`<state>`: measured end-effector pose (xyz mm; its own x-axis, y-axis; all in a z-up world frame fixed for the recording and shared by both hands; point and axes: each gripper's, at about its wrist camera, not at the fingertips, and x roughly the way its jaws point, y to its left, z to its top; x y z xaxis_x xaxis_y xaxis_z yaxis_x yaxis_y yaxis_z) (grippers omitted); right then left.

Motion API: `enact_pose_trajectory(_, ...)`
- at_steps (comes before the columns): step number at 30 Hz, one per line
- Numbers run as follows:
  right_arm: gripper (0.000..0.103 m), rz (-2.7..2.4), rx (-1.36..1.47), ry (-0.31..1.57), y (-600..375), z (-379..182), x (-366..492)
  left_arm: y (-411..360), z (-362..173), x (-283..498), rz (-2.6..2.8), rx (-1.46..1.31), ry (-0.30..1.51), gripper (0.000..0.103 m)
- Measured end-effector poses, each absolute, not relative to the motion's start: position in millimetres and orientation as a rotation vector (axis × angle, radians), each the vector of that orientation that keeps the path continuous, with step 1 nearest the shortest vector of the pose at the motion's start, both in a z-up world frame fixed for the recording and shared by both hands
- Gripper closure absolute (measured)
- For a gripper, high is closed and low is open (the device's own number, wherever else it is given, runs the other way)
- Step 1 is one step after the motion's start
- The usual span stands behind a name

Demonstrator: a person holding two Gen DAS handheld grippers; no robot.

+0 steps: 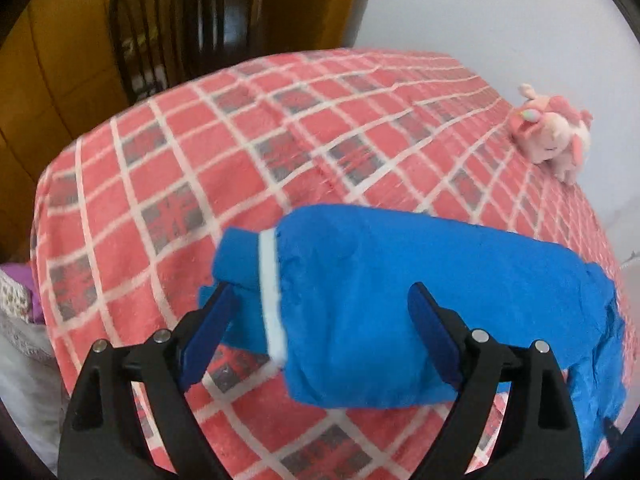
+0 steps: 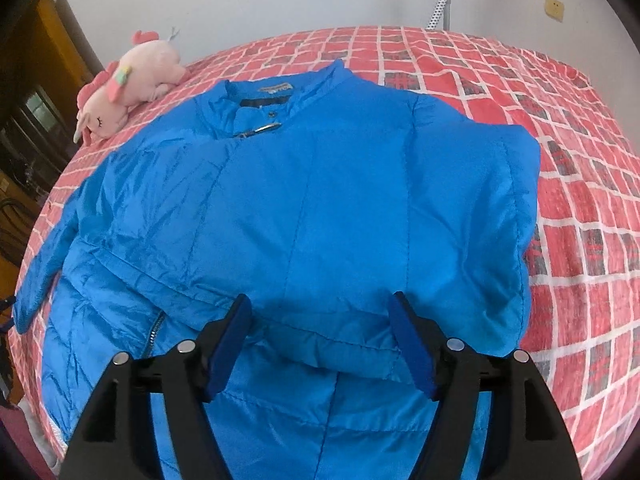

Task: Fold large clothes
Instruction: 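Grasp the other sleeve cuff with the left gripper and lift it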

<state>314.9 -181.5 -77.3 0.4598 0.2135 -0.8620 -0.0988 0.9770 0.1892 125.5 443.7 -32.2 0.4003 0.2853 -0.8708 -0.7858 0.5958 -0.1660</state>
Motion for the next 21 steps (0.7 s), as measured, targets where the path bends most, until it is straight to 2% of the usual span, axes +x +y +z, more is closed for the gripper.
enact_pose_trajectory(5,0.03,0.19,0.1,1.074,-180,-79,316,445,-45,134,0.749,-0.564,0.932,0.012)
enact_pose_trajectory(8,0.03,0.191,0.095,1.074,-180,-80,317,443,-48,136,0.75,-0.546,0.928,0.015)
enact_pose_trajectory(9,0.029,0.192,0.096,1.074,-180,-80,317,441,-48,137,0.761,-0.534,0.919,0.021)
enact_pose_trajectory(11,0.029,0.194,0.099,1.075,-180,-80,318,440,-48,139,0.779,-0.512,0.911,0.045)
enact_pose_trajectory(13,0.029,0.195,0.103,1.077,-181,-81,318,439,-45,137,0.807,-0.494,0.902,0.059)
enact_pose_trajectory(17,0.029,0.195,0.108,1.078,-182,-80,318,436,-39,135,0.786,-0.504,0.873,0.079)
enact_pose_trajectory(19,0.029,0.195,0.115,1.078,-182,-79,318,427,-27,132,0.772,-0.502,0.829,0.084)
enact_pose_trajectory(21,0.029,0.197,0.123,1.077,-183,-77,316,414,-14,130,0.746,-0.493,0.787,0.085)
